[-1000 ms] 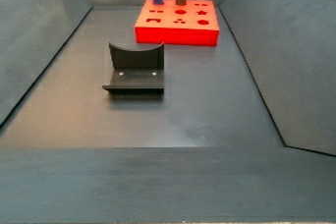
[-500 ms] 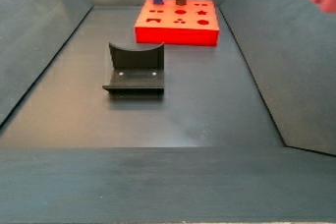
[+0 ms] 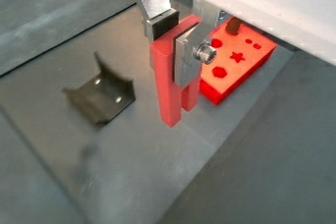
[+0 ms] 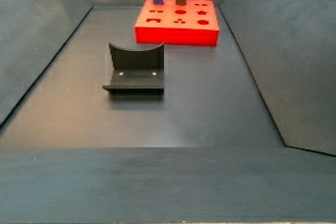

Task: Pick up the double-square object. Move up. Move to above the board. Insert the double-square object.
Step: Move to above the board.

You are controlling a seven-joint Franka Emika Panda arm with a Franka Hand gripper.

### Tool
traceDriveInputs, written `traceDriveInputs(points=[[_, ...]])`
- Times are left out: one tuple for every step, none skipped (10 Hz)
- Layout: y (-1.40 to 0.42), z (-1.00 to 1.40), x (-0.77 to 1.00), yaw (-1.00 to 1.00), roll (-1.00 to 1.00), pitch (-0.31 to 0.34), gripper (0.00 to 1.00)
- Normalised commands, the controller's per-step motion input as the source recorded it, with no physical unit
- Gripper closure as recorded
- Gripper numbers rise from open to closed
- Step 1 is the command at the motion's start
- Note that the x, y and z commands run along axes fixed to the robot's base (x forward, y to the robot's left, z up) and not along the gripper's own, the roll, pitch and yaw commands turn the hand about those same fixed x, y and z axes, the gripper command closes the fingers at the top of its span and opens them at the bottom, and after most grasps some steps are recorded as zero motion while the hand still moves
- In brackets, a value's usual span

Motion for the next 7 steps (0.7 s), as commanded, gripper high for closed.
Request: traceDriveInputs(points=[[-1.00, 0.04, 0.36, 0.00, -0.01, 0.089, 1.00], [-1.00, 0.04, 0.37, 0.00, -0.03, 0.092, 1.00], [-1.00, 0.04, 0.38, 0.01, -0.01, 0.098, 1.00], [-1.00, 0.05, 0.38, 0.01, -0.01, 0.097, 1.00], [-1.00, 0.05, 0.39, 0.01, -0.01, 0.101, 1.00], [-1.00, 0.05, 0.39, 0.00, -0.04, 0.100, 1.00], [-1.00, 0.05, 0.40, 0.01, 0.00, 0.107, 1.00]])
